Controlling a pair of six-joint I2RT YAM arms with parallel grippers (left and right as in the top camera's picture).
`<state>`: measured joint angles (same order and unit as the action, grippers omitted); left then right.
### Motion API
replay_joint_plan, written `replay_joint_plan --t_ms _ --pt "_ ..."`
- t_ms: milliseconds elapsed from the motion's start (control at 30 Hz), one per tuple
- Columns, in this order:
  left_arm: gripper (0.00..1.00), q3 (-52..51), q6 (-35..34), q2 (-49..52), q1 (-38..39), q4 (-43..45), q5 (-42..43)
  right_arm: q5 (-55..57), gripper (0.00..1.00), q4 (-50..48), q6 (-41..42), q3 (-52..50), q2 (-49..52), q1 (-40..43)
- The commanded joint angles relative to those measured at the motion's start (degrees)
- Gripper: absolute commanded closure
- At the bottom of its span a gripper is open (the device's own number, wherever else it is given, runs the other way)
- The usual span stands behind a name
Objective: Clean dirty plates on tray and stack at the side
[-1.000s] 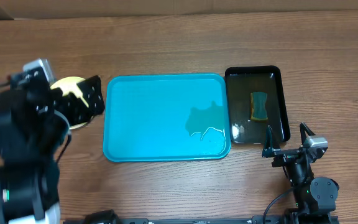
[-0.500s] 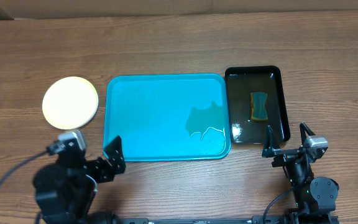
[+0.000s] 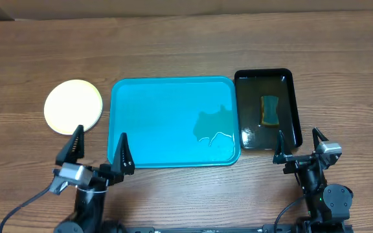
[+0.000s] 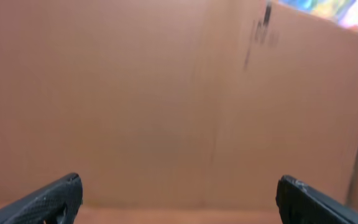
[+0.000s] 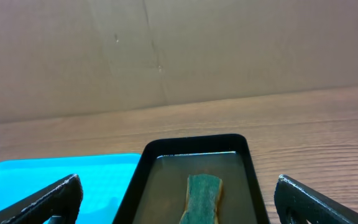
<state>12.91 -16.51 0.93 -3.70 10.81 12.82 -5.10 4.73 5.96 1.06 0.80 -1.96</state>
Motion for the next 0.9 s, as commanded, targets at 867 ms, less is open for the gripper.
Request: replay_joint_plan --t_ms 867 --pt "0.00 -12.6 22.8 -0.7 0.5 -14.4 -2.9 0.5 0.00 -0.3 -0.4 -0.6 -0.6 0.1"
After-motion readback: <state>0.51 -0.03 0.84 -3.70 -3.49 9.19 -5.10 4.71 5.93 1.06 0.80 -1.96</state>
